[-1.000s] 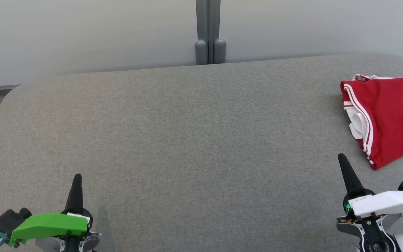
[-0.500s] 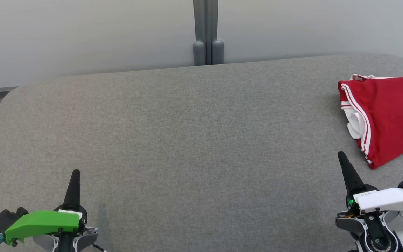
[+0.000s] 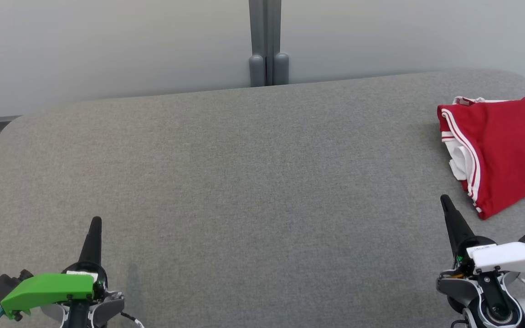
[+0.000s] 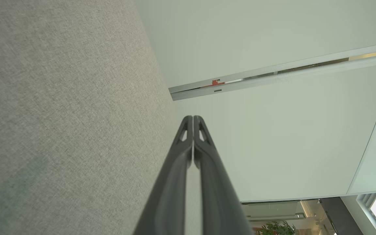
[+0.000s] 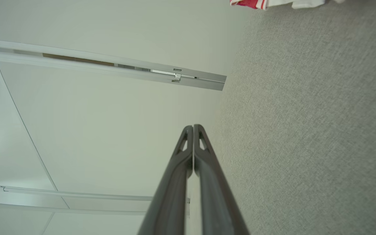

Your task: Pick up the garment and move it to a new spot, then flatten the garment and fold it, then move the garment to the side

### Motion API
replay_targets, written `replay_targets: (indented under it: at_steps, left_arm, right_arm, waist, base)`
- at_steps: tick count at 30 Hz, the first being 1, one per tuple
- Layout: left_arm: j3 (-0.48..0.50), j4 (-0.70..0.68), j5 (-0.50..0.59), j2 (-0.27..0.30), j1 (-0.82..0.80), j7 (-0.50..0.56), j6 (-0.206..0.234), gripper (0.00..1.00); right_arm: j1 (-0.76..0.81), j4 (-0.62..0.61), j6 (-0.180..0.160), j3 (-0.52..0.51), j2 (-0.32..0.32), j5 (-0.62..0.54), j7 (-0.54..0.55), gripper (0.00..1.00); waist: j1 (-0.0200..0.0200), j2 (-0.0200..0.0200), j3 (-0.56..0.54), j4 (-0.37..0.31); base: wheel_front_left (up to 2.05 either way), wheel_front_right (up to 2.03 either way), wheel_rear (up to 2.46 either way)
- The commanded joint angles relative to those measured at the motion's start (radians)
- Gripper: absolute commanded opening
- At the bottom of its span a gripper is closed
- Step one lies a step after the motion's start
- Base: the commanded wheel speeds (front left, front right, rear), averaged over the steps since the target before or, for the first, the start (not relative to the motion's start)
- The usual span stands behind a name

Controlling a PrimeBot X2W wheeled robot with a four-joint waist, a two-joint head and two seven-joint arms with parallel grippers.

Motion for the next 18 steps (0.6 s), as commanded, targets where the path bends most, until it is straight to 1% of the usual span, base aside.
replay_targets:
  at_steps: [1, 18]
  left_arm:
    - [0.01, 0.0, -0.02, -0.003, -0.021, 0.007, -0.007, 0.0]
    - [0.034, 0.006, -0.133, -0.012, -0.032, 0.04, -0.025, 0.0]
  right_arm:
    - [-0.014, 0.004, 0.0, -0.003, -0.002, 0.024, 0.006, 0.0]
    - [-0.036, 0.039, 0.0, -0.012, 0.001, 0.146, 0.022, 0.0]
  waist:
    - [0.0, 0.0, 0.0, -0.001]
    - [0.0, 0.0, -0.005, -0.009]
  base:
    - [0.0, 0.0, 0.0]
    - [0.0, 0.0, 0.0]
